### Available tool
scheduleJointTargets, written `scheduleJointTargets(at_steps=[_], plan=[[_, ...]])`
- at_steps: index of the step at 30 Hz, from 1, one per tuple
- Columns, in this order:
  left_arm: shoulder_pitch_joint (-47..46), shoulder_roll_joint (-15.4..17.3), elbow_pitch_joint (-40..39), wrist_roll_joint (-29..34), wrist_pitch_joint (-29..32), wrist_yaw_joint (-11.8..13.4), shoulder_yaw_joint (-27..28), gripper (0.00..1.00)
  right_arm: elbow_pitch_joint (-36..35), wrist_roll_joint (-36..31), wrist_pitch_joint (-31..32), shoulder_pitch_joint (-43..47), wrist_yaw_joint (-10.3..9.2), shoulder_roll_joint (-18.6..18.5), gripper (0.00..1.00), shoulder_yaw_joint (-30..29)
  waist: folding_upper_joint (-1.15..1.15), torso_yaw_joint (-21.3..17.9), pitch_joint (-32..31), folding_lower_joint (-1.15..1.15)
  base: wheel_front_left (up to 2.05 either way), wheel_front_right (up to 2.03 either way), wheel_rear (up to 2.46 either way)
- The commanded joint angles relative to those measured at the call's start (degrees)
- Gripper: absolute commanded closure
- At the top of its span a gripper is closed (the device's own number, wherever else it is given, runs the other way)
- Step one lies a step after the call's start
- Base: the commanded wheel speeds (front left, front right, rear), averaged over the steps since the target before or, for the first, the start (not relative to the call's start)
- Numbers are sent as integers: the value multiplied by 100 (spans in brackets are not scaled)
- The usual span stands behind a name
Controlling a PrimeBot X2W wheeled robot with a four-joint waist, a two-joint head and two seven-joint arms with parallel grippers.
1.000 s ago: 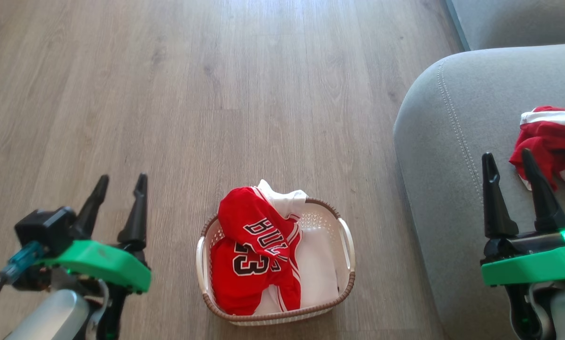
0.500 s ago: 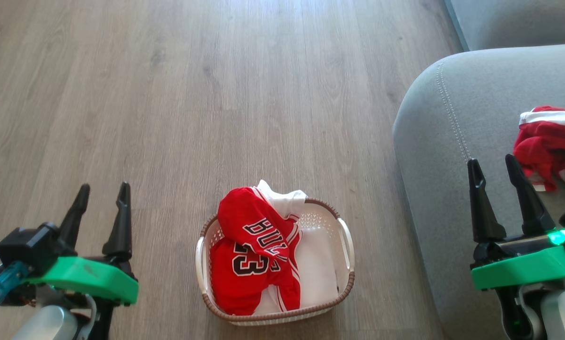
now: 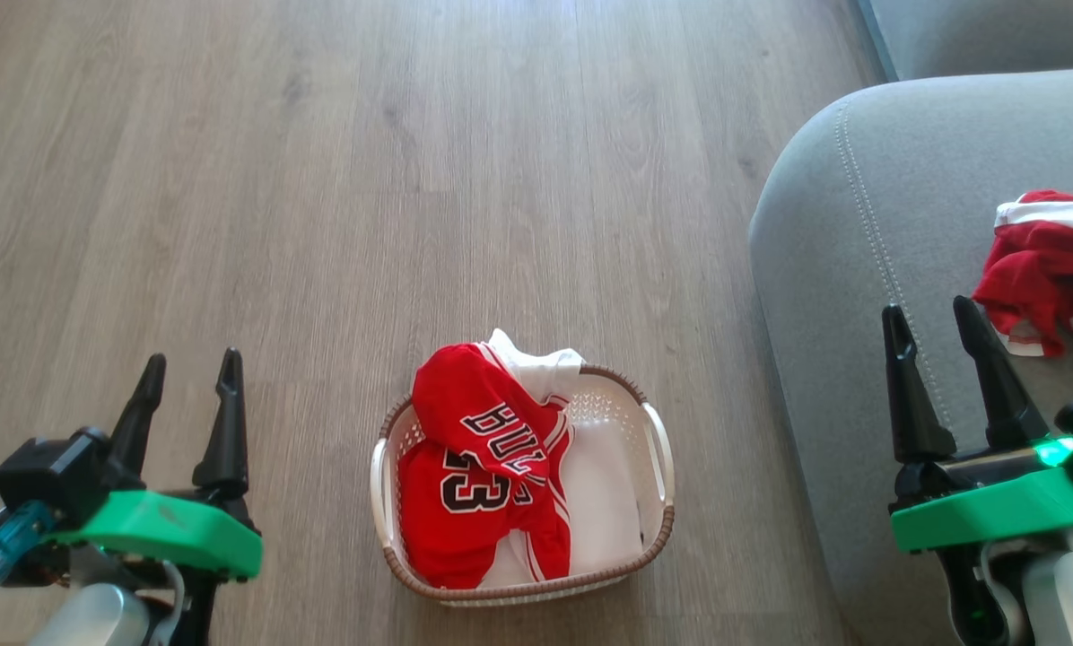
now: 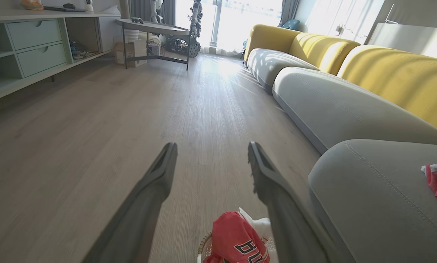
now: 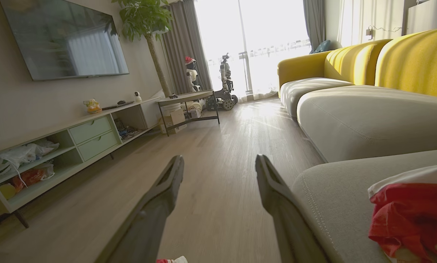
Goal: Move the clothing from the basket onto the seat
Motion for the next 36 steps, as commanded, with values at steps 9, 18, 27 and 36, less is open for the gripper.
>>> scheduleJointTargets(at_steps=[9,18,27,36], plan=[[-421,9,-32,90,-77,-164,321,0,25,57,-99,-325,41,-69,0,179,0,-32,303,0,0,0,0],[-989,-324,273,188,28,-434,-74,0,62,36,-180,-615,41,-37,0,247,0,-78,900,0,0,0,0],[-1708,-637,902,266,186,-784,-414,0,41,-2,-289,-863,41,25,0,141,0,-133,1636,0,0,0,0],[-2366,-967,1807,301,322,-1155,-704,0,4,-3,-340,-1134,41,23,0,45,0,-250,2164,0,0,0,0]])
